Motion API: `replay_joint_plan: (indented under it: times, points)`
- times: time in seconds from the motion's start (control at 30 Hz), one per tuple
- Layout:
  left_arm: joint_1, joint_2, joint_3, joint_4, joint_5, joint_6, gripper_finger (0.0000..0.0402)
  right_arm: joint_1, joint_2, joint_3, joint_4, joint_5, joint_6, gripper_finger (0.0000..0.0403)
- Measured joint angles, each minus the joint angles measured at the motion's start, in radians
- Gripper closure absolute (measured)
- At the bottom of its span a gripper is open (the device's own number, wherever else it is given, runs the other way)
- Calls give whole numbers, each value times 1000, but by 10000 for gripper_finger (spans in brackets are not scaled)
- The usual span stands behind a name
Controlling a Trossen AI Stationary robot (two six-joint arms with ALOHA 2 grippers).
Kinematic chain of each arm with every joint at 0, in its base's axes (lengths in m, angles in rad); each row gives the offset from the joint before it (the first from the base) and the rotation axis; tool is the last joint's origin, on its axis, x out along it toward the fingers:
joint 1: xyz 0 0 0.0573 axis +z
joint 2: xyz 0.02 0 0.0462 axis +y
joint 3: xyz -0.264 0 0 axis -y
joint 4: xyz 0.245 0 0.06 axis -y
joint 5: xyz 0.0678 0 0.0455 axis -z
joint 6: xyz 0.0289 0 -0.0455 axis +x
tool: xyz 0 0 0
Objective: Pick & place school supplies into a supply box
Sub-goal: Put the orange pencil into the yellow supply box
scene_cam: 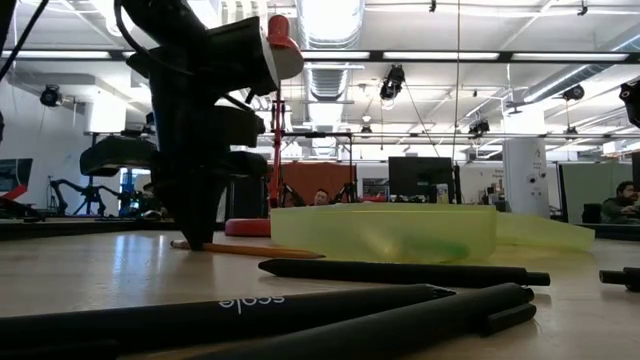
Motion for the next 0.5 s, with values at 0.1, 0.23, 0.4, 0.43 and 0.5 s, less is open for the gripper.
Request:
replay_joint_plan:
  times: [0.1,0.23,0.4,0.43,0.5]
  points:
    - [-5,-62,-5,-31,21,-40,400,0,0,0,0,0,-3,234]
    - [-7,-136,-7,-109,38,-49,400,0,0,0,-2,0,-10,234]
    - [-13,-217,-7,-173,27,-50,398,0,0,-1,-7,0,-12,234]
    - [-14,-233,-6,-175,25,-52,398,0,0,-2,-7,0,-12,234]
    - [-13,-257,6,-188,16,-61,398,0,0,-2,-8,0,-12,234]
